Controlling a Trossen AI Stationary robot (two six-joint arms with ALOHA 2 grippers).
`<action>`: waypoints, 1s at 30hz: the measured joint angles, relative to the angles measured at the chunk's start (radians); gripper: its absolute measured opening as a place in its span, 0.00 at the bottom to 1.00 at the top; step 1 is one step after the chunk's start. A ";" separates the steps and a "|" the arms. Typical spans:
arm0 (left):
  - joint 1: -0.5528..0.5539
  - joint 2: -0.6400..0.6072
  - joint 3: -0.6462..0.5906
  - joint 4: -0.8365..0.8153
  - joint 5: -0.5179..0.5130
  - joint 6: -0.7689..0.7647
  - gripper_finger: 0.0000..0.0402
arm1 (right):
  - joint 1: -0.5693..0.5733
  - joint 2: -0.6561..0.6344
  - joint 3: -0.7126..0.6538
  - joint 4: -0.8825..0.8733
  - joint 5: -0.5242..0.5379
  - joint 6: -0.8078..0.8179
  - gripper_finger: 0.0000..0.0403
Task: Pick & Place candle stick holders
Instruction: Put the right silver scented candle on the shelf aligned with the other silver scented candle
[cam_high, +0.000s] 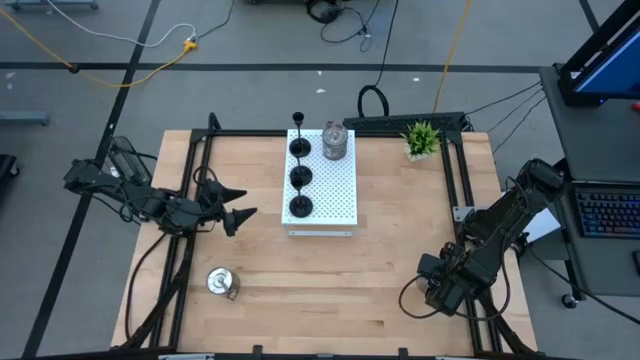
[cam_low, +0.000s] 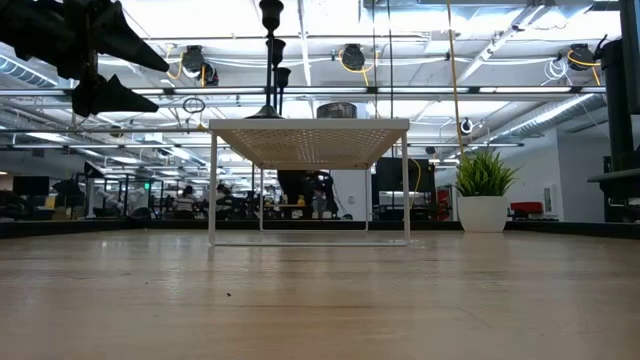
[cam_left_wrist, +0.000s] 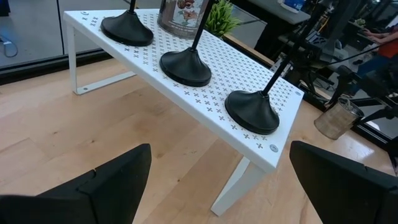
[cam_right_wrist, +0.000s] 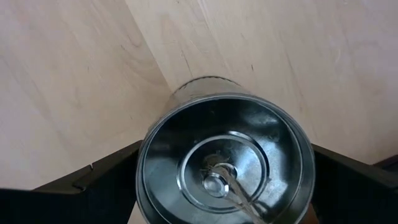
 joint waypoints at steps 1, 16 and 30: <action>0.000 0.000 0.000 0.000 0.000 0.000 0.97 | 0.000 0.000 0.000 0.000 0.000 0.000 0.96; 0.000 0.000 0.000 0.000 0.000 0.008 0.97 | 0.000 0.000 0.000 0.054 -0.001 -0.059 0.96; 0.000 0.000 0.000 0.000 0.000 0.020 0.97 | 0.000 0.000 0.000 0.109 0.001 -0.052 0.96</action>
